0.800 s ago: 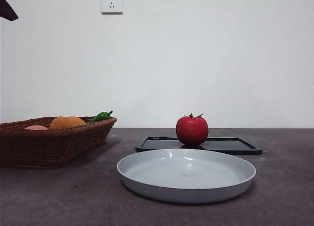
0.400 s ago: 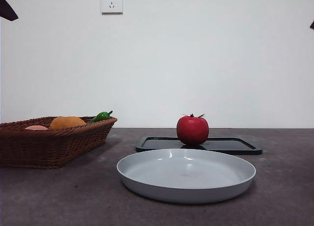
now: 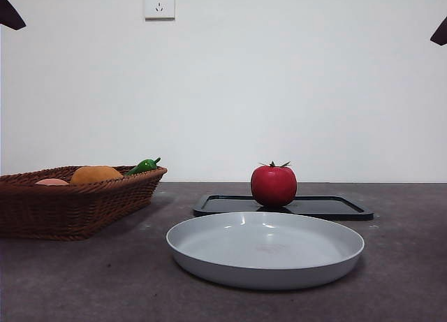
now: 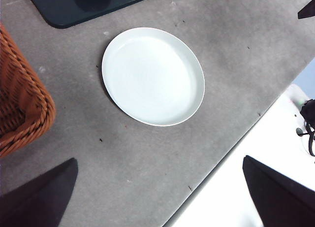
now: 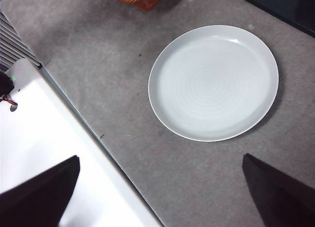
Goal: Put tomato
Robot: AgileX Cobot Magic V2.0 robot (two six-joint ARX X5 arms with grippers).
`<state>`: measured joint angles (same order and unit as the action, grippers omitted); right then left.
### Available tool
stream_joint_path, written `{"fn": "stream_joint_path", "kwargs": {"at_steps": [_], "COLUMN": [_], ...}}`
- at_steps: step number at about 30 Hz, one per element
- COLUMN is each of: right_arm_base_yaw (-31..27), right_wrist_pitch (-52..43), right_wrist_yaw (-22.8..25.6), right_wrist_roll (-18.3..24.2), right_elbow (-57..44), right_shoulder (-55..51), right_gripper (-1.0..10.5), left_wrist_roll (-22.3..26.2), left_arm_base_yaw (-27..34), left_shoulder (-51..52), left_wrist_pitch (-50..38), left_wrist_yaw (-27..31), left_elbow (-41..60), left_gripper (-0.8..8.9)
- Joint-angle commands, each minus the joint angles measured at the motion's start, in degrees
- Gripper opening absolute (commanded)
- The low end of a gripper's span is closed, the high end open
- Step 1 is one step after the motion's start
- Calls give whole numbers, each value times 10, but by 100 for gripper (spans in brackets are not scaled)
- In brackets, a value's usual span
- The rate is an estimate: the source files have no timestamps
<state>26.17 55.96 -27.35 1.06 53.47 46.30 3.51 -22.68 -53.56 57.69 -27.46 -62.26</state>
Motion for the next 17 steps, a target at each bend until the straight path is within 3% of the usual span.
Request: {"fn": "stream_joint_path", "kwargs": {"at_steps": [1, 8, 9, 17], "right_arm_base_yaw": [3, 3, 3, 3], "right_wrist_pitch": [-7, -47, -57, -90], "right_wrist_yaw": [-3, 2, 2, 2], "right_wrist_roll": [-4, -4, -4, -6], "right_elbow": [2, 2, 2, 2], "right_shoulder": [4, 4, 4, 4], "right_gripper": [399, 20, 6, 6], "left_wrist_roll": [3, 3, 3, 3], "left_arm_base_yaw": [-2, -2, -2, -2], "left_shoulder": [-3, -3, -3, -3], "left_wrist_pitch": [-3, -3, -3, -3], "left_wrist_yaw": [-5, -5, -5, -5], "left_elbow": [-11, -11, -11, -11], "left_gripper": [457, 89, 28, 8]}}
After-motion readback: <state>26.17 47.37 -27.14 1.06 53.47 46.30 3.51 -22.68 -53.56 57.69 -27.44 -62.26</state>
